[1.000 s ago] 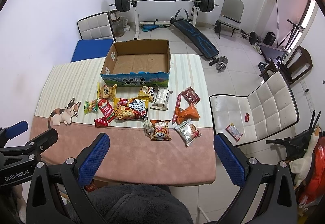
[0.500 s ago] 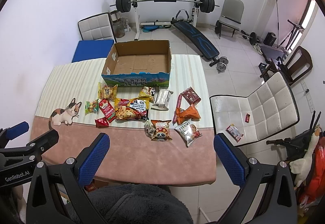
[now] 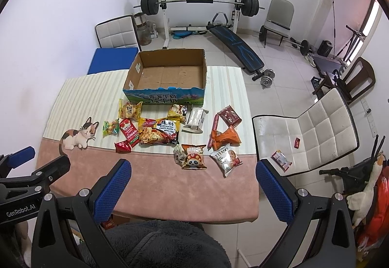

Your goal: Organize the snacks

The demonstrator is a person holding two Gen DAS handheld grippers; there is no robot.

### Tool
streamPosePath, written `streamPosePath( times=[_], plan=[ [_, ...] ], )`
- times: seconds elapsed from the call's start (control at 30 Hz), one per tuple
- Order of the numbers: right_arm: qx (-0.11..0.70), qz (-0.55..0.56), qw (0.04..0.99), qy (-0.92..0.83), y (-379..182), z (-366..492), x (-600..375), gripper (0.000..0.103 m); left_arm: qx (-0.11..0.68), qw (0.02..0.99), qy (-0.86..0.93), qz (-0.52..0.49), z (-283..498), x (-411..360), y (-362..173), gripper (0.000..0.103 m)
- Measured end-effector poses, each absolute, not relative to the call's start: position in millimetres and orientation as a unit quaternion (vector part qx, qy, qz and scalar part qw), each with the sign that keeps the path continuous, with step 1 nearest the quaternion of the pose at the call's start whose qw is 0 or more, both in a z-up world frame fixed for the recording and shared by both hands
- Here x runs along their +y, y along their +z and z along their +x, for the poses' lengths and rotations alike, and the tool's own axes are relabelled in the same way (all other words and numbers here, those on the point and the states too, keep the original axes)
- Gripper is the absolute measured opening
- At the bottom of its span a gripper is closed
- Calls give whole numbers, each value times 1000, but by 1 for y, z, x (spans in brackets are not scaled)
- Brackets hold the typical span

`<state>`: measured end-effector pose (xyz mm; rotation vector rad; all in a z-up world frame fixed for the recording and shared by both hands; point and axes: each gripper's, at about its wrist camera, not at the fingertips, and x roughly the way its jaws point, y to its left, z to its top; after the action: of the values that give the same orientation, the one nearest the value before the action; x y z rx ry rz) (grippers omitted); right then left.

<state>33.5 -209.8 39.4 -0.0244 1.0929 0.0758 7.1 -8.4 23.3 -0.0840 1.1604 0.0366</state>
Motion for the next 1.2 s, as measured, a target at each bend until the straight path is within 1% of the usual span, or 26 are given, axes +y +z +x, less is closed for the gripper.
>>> streamPosePath(
  times=[0.9, 1.0, 1.1, 1.2],
  plan=[
    [521, -6, 853, 41, 34, 31, -210, 103, 548, 835, 16, -43, 7, -7, 24, 103],
    [525, 2, 850, 41, 24, 37, -213, 103, 551, 832, 26, -55, 12, -4, 18, 103],
    [538, 14, 842, 40, 0, 54, -221, 103, 550, 832, 39, -67, 29, 2, 2, 103],
    [564, 30, 824, 48, -38, 82, -231, 103, 543, 838, 42, -22, 54, -3, -24, 103]
  ],
)
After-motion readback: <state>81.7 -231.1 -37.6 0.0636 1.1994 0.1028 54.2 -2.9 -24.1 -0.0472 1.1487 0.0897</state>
